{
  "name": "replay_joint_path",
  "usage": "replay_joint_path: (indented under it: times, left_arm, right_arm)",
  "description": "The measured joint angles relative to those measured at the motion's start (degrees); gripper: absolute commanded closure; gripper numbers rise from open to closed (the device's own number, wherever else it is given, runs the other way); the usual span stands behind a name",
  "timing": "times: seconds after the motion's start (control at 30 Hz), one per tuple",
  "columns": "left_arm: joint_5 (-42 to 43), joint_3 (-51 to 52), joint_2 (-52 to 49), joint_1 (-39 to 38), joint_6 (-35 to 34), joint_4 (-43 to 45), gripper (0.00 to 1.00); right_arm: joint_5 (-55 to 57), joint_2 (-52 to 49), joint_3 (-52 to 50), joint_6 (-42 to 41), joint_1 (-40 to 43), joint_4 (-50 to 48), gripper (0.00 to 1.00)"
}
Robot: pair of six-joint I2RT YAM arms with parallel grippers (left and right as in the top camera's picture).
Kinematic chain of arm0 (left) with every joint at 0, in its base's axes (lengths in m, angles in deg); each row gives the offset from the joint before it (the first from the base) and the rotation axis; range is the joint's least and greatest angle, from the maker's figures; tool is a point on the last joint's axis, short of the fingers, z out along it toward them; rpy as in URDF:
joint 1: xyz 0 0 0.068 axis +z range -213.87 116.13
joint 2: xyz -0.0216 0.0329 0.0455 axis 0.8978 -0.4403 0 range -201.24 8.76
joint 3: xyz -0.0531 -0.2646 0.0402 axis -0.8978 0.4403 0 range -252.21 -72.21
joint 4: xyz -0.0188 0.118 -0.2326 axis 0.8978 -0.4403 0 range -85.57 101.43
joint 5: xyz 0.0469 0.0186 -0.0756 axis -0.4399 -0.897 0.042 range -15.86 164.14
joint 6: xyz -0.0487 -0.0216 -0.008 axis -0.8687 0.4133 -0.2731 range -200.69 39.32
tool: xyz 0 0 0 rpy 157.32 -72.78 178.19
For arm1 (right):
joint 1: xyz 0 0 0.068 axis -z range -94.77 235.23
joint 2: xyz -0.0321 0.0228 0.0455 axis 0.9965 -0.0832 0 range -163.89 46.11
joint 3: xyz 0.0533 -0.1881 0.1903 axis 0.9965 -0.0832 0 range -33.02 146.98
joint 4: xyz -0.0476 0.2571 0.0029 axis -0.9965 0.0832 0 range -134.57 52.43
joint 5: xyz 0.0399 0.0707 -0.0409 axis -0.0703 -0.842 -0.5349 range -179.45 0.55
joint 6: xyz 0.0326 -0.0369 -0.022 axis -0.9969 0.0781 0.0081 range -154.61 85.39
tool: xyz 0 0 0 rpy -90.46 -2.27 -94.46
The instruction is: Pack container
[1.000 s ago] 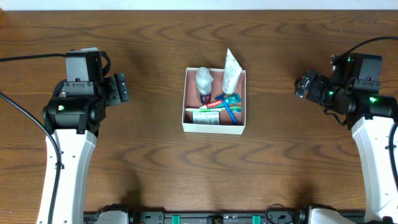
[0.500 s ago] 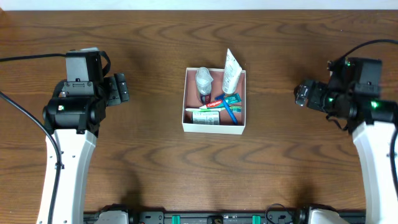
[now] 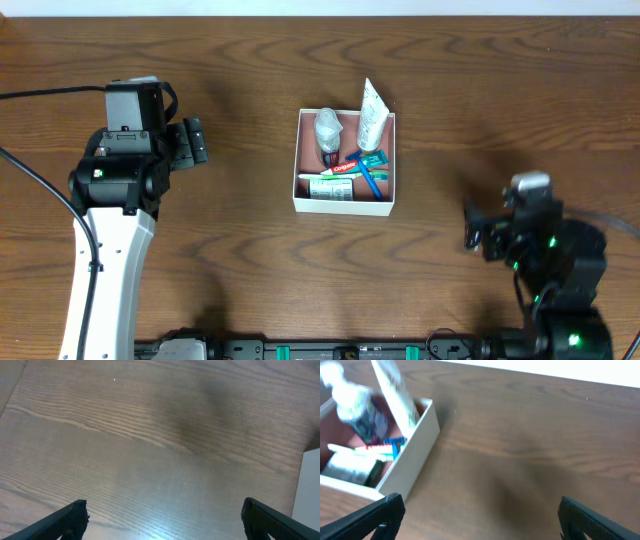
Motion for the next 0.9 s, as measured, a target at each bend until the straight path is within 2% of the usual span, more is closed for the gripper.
replay_joint_path:
  times: [0.17,0.37,0.9]
  left_arm:
    - [0.00,0.00,0.00,0.00,0.00,0.00,0.02]
    - [0.00,0.00,-0.02,0.00,0.00,-0.02,0.02]
    - [0.00,0.00,-0.02,0.00,0.00,-0.02,0.02]
  right_arm:
    - [0.00,10.58,-9.68,0.24,0.00,-0.94,0.01]
    - [0.00,18.12,-16.57,0.11,0.00,-1.29,0.01]
    - [0.00,27.52,-22.45,0.11,0.00,-1.79,0.01]
